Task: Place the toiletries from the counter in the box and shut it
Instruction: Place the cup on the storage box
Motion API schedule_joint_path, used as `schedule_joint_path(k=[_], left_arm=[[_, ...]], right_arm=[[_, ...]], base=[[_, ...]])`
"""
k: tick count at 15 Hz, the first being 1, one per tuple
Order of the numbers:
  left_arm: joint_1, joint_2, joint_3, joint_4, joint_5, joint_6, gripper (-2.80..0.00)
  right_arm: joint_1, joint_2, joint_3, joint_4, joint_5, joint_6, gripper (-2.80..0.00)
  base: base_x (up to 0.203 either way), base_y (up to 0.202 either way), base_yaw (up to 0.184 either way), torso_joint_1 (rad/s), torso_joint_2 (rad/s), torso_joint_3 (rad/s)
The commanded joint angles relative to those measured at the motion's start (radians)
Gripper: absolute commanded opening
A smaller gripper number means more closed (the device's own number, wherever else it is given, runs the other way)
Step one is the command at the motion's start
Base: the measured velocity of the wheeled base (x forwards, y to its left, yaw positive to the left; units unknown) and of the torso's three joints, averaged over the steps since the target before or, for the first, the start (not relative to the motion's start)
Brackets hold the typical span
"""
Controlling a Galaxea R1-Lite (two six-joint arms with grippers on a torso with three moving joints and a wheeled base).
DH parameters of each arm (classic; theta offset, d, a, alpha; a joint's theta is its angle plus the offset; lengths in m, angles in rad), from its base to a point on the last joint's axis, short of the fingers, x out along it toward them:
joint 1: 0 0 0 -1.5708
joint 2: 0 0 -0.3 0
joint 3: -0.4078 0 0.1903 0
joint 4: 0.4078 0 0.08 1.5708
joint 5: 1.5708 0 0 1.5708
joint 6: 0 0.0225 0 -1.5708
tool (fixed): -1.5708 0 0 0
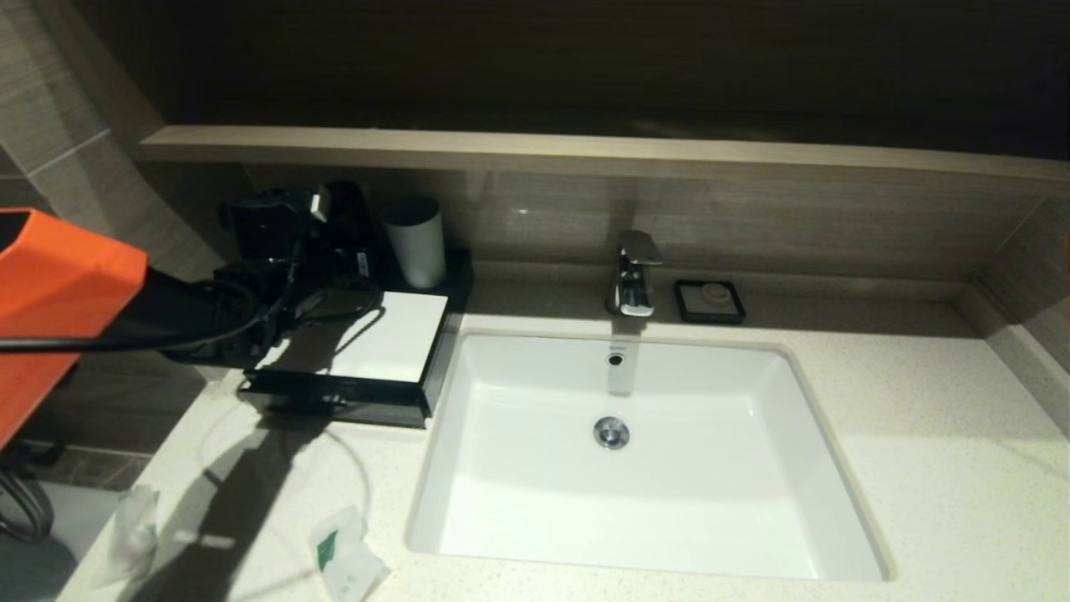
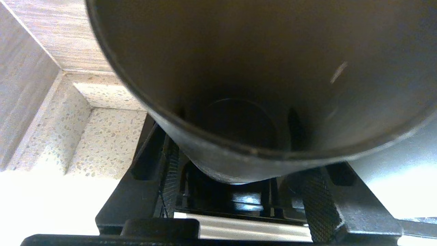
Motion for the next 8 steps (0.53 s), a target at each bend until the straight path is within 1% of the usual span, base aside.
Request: schedule_joint_path(k=[1, 8], left_arm=[[0.0, 0.007, -0.004, -0.006, 0.001, -0.002, -2.8], [0.0, 0.011, -0.004, -0.004, 0.001, -0.001, -2.8]], right_arm=[[0.0, 0.001, 0.0, 0.0, 0.0, 0.0, -2.8], [0.0, 0.001, 0.0, 0.0, 0.0, 0.0, -2.8]], base=[[0.0, 0.0, 0.0, 0.0, 0.0, 0.0], [0.0, 0.0, 0.0, 0.0, 0.0, 0.0]])
